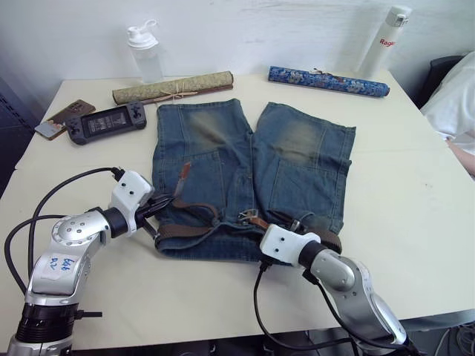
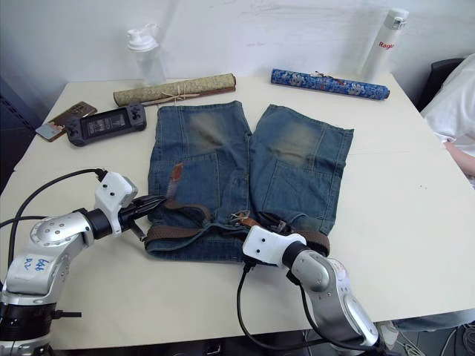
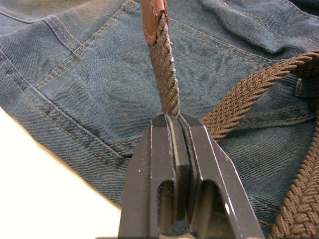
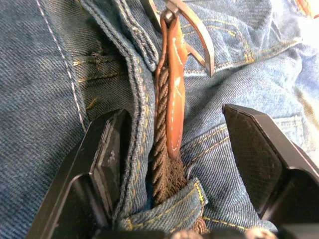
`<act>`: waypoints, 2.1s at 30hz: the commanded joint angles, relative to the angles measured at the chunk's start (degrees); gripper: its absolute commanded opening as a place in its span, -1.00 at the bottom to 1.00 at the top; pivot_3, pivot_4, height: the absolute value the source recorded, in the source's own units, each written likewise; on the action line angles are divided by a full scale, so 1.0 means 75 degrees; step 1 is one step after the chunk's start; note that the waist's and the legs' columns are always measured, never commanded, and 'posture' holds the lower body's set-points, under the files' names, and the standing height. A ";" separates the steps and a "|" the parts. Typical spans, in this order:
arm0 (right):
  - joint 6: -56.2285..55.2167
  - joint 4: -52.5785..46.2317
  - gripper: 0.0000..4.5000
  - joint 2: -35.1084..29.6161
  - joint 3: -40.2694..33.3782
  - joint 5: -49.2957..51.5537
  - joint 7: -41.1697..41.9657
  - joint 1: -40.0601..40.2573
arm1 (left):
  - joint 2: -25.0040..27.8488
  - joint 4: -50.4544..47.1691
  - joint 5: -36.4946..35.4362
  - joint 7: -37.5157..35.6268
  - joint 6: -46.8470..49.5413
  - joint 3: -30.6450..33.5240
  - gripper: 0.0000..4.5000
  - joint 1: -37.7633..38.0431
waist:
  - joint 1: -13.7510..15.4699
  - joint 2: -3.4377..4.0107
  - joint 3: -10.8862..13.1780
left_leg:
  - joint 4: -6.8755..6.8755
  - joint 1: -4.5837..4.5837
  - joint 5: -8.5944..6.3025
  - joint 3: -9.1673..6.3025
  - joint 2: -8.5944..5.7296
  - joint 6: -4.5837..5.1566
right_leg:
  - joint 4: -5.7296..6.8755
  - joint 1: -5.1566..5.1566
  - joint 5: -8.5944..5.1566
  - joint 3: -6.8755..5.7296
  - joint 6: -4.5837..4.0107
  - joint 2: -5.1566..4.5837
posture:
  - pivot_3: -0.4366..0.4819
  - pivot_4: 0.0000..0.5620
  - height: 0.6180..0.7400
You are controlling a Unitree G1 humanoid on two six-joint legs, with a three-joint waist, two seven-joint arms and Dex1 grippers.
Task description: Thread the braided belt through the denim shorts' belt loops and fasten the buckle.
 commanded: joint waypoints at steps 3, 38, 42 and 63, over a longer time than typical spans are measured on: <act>0.0213 -0.0113 0.05 -0.0005 -0.0093 0.0231 0.0108 0.0038 | 0.0074 -0.0075 -0.0047 -0.0009 -0.0105 0.0042 -1.00 -0.0080 | 0.0002 -0.0001 -0.0001 | 0.0000 0.0000 0.0000 0.0000 0.0000 0.0000 | 0.0000 0.0000 0.0000 0.0000 0.0000 0.0000 | -0.05 -0.47 0.63; 0.1942 -0.0649 -0.98 0.1173 -0.0377 0.0936 -0.0494 -0.1537 | 0.0540 0.0000 0.1306 -0.1470 -0.1977 -0.2320 -1.00 -0.1292 | -0.0013 0.0003 0.0002 | 0.0004 -0.0006 -0.0008 0.0015 0.0001 0.0003 | 0.0005 -0.0013 -0.0002 0.0005 -0.0003 0.0005 | -0.05 -0.47 0.63; 0.1912 -0.0653 -0.98 0.1097 -0.0241 0.0941 -0.0487 -0.1549 | -0.0124 -0.0195 0.1241 -0.0912 -0.1213 -0.2276 -1.00 -0.1484 | -0.0007 0.0002 0.0001 | 0.0010 -0.0010 -0.0008 0.0014 0.0001 0.0005 | 0.0007 -0.0013 -0.0001 0.0004 -0.0002 0.0006 | -0.05 -0.47 0.63; 0.2679 -0.0634 -0.98 0.1487 -0.0761 0.1607 -0.0863 -0.1604 | -0.0475 -0.1622 0.0895 -0.0245 0.0296 -0.1787 -1.00 -0.0487 | -0.0015 0.0002 0.0002 | 0.0009 -0.0009 -0.0009 0.0012 0.0003 0.0005 | 0.0008 -0.0013 -0.0002 0.0005 -0.0002 0.0005 | -0.05 -0.47 0.63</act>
